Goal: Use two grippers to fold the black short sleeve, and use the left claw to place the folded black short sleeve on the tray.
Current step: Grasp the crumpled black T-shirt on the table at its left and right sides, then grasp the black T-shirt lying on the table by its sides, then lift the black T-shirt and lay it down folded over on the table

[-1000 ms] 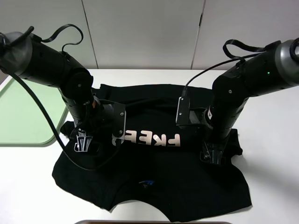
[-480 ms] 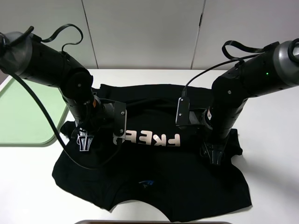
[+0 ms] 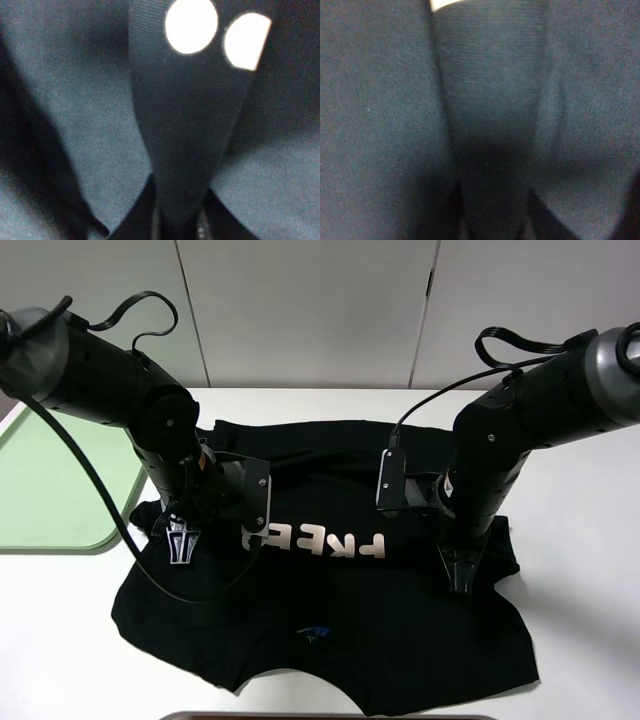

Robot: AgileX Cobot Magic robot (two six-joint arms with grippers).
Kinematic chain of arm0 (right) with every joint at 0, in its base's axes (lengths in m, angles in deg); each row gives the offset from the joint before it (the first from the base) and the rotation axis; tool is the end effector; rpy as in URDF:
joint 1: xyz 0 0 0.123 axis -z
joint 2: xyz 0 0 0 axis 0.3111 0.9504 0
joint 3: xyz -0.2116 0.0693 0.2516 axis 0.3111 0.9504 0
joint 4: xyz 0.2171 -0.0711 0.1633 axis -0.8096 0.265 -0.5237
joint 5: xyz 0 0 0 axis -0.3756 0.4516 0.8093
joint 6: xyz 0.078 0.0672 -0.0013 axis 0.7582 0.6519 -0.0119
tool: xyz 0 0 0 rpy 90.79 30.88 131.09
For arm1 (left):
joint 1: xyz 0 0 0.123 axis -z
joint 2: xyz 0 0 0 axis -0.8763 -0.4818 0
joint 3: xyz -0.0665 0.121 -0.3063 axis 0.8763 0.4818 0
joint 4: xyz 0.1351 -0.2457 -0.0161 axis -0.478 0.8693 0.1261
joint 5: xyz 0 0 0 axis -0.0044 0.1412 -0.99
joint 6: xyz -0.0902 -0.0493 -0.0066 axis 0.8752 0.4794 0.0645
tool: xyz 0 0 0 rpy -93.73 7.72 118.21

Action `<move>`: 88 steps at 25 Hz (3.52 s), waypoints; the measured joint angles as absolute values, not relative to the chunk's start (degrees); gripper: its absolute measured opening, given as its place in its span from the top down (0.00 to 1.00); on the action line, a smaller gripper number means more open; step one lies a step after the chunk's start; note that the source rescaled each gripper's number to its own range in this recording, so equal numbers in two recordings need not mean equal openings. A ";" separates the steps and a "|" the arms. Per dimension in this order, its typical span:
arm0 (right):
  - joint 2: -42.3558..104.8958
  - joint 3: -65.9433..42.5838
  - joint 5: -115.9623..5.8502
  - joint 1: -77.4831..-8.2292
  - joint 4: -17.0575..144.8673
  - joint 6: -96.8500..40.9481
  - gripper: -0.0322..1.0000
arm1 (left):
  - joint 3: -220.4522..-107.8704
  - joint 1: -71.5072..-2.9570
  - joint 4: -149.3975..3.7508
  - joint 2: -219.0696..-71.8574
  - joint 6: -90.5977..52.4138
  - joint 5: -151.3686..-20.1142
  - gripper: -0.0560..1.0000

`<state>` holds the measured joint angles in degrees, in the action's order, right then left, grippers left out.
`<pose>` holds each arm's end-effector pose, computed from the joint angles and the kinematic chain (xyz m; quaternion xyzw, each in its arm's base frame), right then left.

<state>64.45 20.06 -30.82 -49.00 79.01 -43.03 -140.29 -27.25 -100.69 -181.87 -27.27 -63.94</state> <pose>0.2802 0.1592 0.1181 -0.6061 0.7939 -0.0382 0.0297 0.3177 -0.2005 0.1281 0.6887 0.7093 0.0784 0.1284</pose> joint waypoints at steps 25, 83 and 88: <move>52.09 9.60 -19.61 -49.00 83.56 -43.03 0.97 | -141.08 -27.25 -106.66 -168.17 -27.39 -54.71 0.94; 18.61 -11.73 3.97 -49.62 79.88 -44.77 0.97 | -183.27 -12.20 -112.82 -144.18 -39.44 -23.14 0.94; 14.88 -10.90 3.93 -49.62 79.33 -44.72 0.97 | -183.27 -9.76 -112.41 -143.01 -36.64 -23.14 0.94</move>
